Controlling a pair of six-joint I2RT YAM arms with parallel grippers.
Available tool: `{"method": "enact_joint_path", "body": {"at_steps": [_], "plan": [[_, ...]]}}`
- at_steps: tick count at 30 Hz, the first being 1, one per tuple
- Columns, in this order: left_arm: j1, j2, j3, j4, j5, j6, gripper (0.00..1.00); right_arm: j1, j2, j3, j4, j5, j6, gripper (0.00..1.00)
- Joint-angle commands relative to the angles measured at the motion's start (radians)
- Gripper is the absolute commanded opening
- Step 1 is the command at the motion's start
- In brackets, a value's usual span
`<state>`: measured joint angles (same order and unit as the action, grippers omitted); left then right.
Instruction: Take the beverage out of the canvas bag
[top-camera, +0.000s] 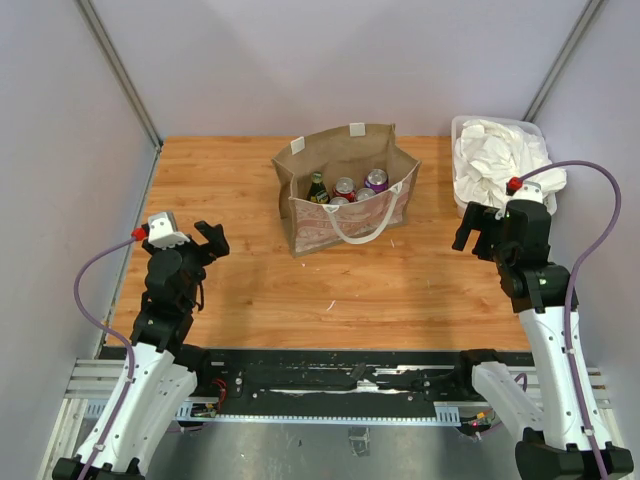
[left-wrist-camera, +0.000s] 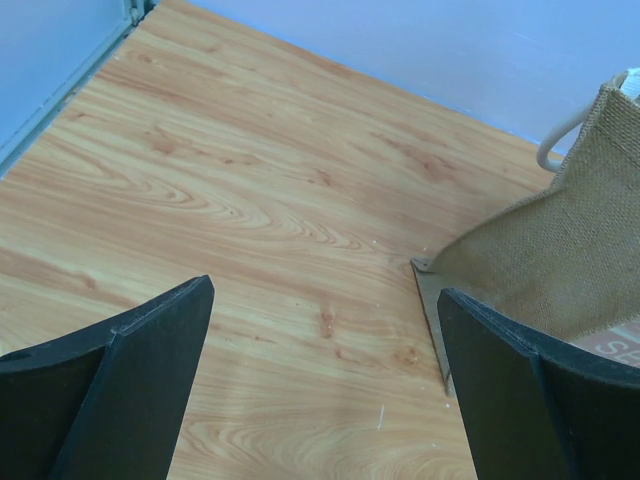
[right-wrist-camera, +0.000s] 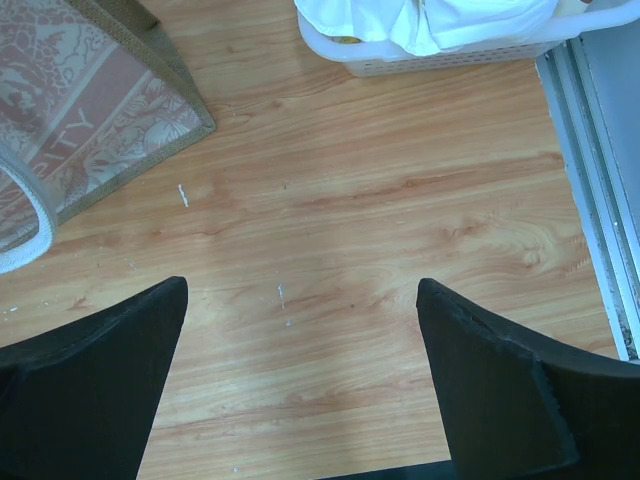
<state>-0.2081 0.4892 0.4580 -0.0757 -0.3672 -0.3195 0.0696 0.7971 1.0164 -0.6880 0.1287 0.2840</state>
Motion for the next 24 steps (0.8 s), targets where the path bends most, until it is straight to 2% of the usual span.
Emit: {"method": "enact_joint_path", "body": {"at_steps": [1, 13, 19, 24], "plan": [[0.009, -0.007, -0.011, -0.001, 0.017, -0.017, 1.0, -0.014, -0.009, 0.003, -0.018, 0.022, -0.008, 0.98], [0.009, -0.048, -0.017, 0.013, -0.004, -0.049, 1.0, -0.014, -0.174, -0.092, 0.087, 0.016, 0.001, 0.98], [0.009, -0.015, 0.012, 0.003, -0.006, -0.075, 1.0, -0.014, -0.17, -0.084, 0.108, 0.047, 0.001, 0.98], [0.009, 0.068, 0.053, 0.008, 0.065, -0.075, 1.0, -0.014, -0.171, -0.108, 0.185, 0.032, 0.016, 0.98]]}}
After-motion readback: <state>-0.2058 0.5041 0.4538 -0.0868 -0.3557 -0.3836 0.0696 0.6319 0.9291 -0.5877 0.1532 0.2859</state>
